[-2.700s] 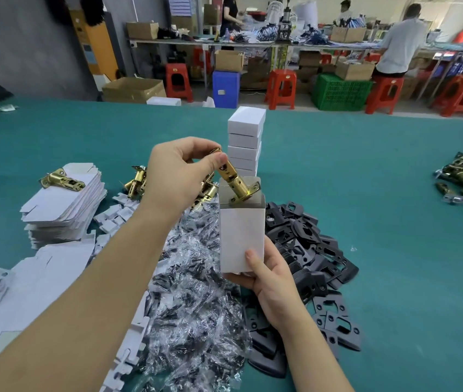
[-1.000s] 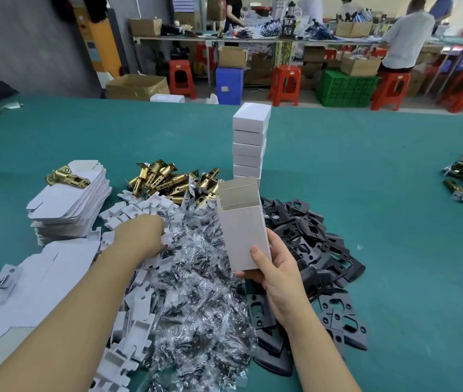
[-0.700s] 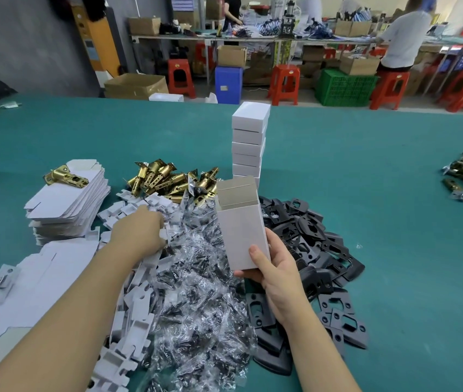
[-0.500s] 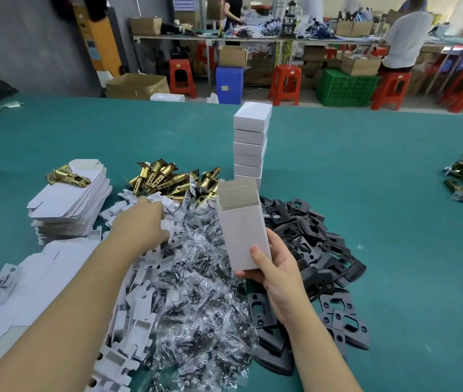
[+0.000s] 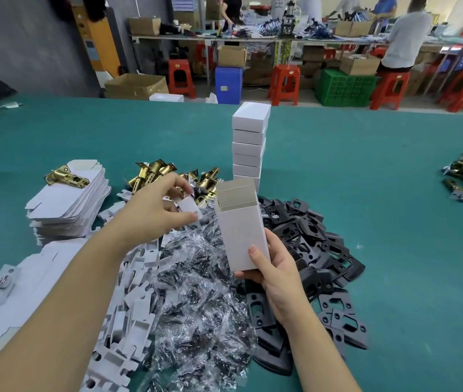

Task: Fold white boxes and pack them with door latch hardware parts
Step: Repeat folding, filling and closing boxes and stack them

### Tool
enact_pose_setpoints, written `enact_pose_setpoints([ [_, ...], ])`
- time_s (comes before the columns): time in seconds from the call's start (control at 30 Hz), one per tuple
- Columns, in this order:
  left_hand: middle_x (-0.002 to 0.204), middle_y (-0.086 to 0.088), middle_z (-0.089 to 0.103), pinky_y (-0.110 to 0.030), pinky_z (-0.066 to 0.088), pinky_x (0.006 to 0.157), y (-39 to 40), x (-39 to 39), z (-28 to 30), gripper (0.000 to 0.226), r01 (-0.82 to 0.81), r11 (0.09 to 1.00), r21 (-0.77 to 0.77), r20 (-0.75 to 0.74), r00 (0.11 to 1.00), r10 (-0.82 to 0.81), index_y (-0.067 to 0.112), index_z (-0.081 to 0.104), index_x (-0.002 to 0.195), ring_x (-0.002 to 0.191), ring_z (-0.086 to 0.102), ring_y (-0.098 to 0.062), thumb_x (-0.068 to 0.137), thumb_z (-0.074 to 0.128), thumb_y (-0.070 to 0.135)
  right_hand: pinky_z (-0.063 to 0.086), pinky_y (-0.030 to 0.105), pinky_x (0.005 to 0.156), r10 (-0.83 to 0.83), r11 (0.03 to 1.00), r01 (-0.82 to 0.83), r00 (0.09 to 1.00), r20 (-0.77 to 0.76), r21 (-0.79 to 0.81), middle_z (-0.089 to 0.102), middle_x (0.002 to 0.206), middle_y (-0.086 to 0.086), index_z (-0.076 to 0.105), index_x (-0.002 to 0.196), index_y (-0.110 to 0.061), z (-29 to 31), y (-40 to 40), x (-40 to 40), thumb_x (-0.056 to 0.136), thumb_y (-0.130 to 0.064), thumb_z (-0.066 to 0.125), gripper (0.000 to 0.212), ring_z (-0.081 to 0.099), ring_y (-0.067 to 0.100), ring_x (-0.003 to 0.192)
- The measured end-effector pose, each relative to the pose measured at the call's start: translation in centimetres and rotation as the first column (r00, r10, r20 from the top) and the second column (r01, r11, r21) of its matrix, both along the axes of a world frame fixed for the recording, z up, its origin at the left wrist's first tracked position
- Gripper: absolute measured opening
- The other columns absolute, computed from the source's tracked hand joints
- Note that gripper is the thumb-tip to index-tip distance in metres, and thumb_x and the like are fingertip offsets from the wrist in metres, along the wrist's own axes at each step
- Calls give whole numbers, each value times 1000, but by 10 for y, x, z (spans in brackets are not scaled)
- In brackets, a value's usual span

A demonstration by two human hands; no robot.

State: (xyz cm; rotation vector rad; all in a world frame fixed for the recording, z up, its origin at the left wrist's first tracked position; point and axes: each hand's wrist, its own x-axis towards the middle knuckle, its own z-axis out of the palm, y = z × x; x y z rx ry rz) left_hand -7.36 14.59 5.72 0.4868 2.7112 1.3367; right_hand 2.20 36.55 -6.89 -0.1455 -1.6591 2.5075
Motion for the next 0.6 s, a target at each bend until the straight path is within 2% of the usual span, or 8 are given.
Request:
enact_pose_setpoints([
  [0.07, 88, 3, 69, -20, 54, 52, 5, 6, 6, 27, 26, 997, 75, -39, 999, -23, 37, 67, 91, 56, 68, -10, 83, 84, 17, 64, 37, 73, 1, 1000, -1, 1000, 0, 1, 71, 127, 2, 59, 139, -30, 0, 0, 0, 91, -26, 72, 49, 72, 34, 109],
  [0.13, 75, -2, 73, -21, 56, 54, 10, 10, 9, 23, 47, 990, 136, -62, 997, -39, 34, 71, 88, 55, 69, -14, 85, 82, 14, 64, 37, 73, 7, 1000, -7, 1000, -12, -7, 71, 128, 2, 59, 139, -30, -1, 1, 0, 92, -26, 72, 49, 72, 34, 109],
  [0.23, 81, -3, 77, -30, 63, 68, 15, 11, 12, 24, 103, 969, 226, 9, 994, -107, 24, 72, 107, 73, 77, -23, 90, 74, 7, 64, 36, 73, 10, 1000, -10, 1000, -18, -14, 70, 129, 2, 59, 140, -29, -1, 1, 0, 92, -25, 72, 50, 72, 34, 109],
  [0.33, 87, 6, 78, -37, 62, 82, 19, 11, 12, 36, 139, 962, 233, 48, 987, -155, 20, 67, 128, 87, 78, -23, 97, 64, 3, 64, 38, 75, 12, 1000, -12, 1000, -15, -11, 70, 130, 3, 58, 140, -30, -1, 1, 0, 92, -26, 72, 50, 71, 34, 111],
  [0.4, 78, 10, 75, -35, 64, 75, 21, 12, 12, 37, 133, 959, 251, 29, 989, -145, 14, 66, 131, 83, 78, -24, 97, 62, -1, 64, 39, 75, 11, 1000, -11, 1000, -16, -7, 69, 131, 4, 59, 140, -30, -1, 1, 0, 93, -25, 71, 50, 71, 35, 111],
  [0.47, 74, 6, 72, -30, 63, 63, 23, 13, 14, 34, 107, 961, 254, 1, 994, -111, 11, 68, 127, 74, 77, -25, 96, 64, -1, 64, 40, 76, 9, 1000, -9, 1000, -17, -6, 69, 131, 4, 58, 141, -29, -1, 1, 0, 92, -25, 71, 50, 71, 36, 111],
  [0.6, 69, -9, 72, -26, 56, 51, 26, 16, 15, 26, 83, 977, 195, -107, 992, -63, 20, 73, 117, 50, 67, -18, 94, 70, 7, 64, 39, 76, 16, 1000, -16, 1000, -23, -3, 69, 132, 5, 57, 142, -28, -1, 0, 0, 92, -26, 72, 51, 71, 34, 111],
])
